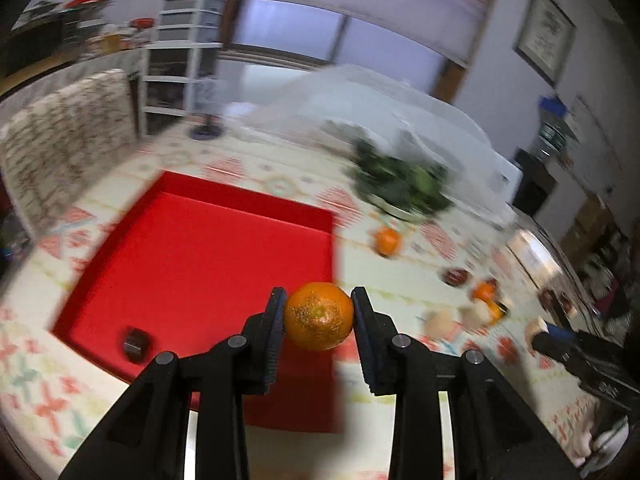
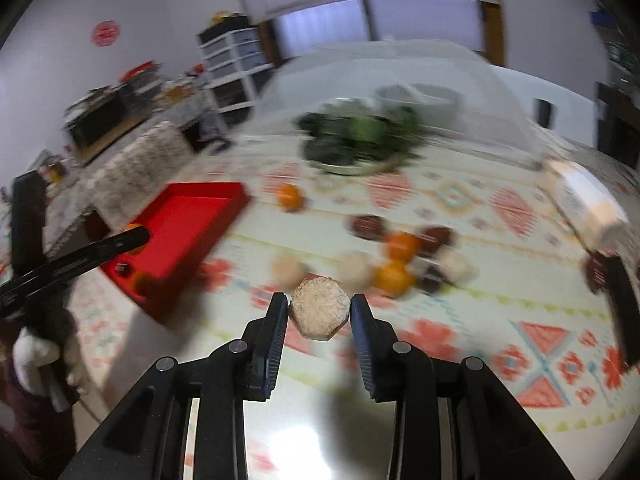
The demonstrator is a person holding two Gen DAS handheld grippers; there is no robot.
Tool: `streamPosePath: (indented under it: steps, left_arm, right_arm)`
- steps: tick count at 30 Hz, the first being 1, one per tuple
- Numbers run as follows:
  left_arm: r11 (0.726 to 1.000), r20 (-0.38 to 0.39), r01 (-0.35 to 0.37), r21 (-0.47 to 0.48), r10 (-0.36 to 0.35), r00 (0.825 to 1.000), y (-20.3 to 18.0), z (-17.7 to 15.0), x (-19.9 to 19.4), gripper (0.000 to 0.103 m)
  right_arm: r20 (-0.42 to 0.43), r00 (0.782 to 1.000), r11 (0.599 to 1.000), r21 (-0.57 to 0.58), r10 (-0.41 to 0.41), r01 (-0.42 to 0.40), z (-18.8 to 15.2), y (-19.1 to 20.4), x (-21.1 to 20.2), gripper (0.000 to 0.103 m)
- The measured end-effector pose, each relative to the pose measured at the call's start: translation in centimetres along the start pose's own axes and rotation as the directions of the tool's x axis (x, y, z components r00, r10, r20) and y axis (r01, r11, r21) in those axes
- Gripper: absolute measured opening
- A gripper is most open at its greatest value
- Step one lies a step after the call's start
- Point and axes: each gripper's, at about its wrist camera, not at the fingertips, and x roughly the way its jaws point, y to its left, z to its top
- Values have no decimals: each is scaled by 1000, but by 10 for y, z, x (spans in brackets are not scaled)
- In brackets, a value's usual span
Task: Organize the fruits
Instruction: 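Grasp a tangerine with the left tool while the right tool grasps a beige round cake, then lower both held items into the red tray and open both tools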
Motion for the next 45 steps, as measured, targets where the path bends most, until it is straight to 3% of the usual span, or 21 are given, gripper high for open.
streamPosePath:
  steps: [6,11,18,24,26,28,31,37,45]
  left_arm:
    - [992,-16,-106,-67,106,994,61,24,11,32]
    - [978,-83,-162,-129,152,985,103,27,40,32]
    - [972,-128,-162,-168,141,982,125,19,58,32]
    - [966,-126,-144,-217,119,985,135,19,57,37]
    - [963,-116,-140,-230,116,986,135,20,54,45]
    - [961,-101,-139,-241,118,988,135,21,48,46]
    - [958,-72,-139,-250,125,990,130,23,35,51]
    - [969,30,-114,-218,123,992,100,28,-7,61]
    - [995,137,-20,-102,34,990,22,28,-53,74]
  right_arm:
    - [-47,989,986,-76,142,-145,31,78,45,35]
    - [-142,963,967,-87,227,-241,42,131,106,35]
    - [-241,944,959,-115,227,-260,34,170,168,35]
    - [-269,939,955,-146,214,-260,26,183,187,36]
    - [-266,940,954,-151,215,-261,26,185,187,36]
    - [-260,941,953,-153,215,-260,26,186,186,37]
    - [-250,943,954,-144,222,-263,27,186,179,49]
    - [-165,961,956,-159,221,-247,30,175,138,58]
    - [0,988,983,-95,158,-157,17,99,50,65]
